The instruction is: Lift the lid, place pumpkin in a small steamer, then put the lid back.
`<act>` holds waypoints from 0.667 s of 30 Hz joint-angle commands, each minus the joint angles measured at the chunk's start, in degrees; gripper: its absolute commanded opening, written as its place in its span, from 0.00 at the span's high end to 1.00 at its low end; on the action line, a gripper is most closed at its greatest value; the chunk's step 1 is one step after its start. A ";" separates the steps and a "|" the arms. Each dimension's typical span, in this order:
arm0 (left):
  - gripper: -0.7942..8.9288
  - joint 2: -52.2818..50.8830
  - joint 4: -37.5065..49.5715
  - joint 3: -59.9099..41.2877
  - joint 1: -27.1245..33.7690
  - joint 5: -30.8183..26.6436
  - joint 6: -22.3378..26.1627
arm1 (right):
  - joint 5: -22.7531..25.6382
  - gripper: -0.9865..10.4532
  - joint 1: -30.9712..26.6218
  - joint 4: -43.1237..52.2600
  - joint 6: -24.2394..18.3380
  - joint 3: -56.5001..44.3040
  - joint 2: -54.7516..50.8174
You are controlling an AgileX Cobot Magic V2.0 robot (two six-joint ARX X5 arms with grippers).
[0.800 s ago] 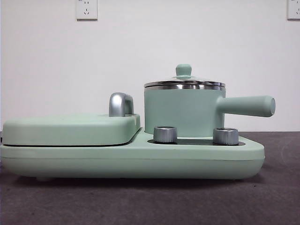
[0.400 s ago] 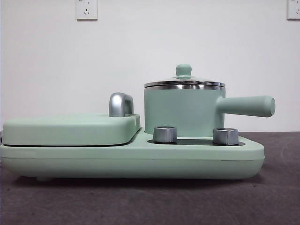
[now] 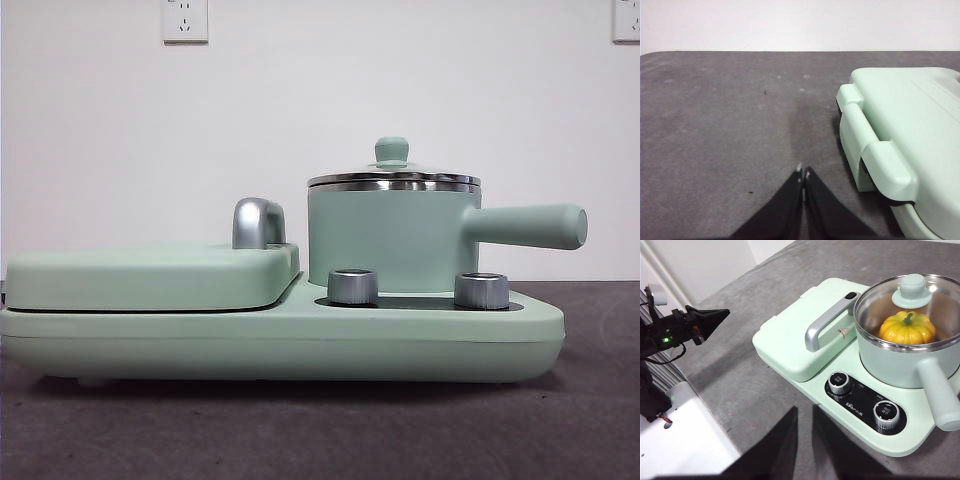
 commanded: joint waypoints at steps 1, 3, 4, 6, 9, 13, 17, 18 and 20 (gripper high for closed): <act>0.91 -0.11 -0.37 -1.11 0.07 0.09 1.01 | -0.02 0.88 0.31 0.63 0.39 0.61 0.13; 0.91 -0.11 -0.37 -1.11 0.07 0.09 1.01 | -0.02 0.88 0.31 0.63 0.39 0.61 0.13; 0.91 -0.11 -0.39 -1.11 0.07 0.09 1.01 | -0.02 0.88 0.31 0.63 0.39 0.61 0.13; 0.91 -0.11 -0.39 -1.11 0.07 0.09 1.01 | -0.02 0.88 0.31 0.63 0.39 0.61 0.13; 0.91 -0.11 -0.39 -1.11 0.07 0.09 1.01 | -0.02 0.88 0.31 0.63 0.39 0.61 0.13; 0.91 -0.11 -0.37 -1.11 0.07 0.09 1.01 | -0.02 0.88 0.31 0.63 0.39 0.61 0.13; 0.91 -0.11 -0.39 -1.09 0.07 0.09 0.98 | 1.73 0.88 0.33 1.09 0.37 0.24 -1.36; 0.91 -0.11 -0.39 -1.09 0.07 0.11 0.98 | 1.79 0.88 -0.48 1.53 0.37 -0.13 -1.99; 0.91 -0.11 -0.42 -1.09 0.07 0.09 1.01 | -0.55 0.88 -2.67 5.14 0.37 -2.51 -3.26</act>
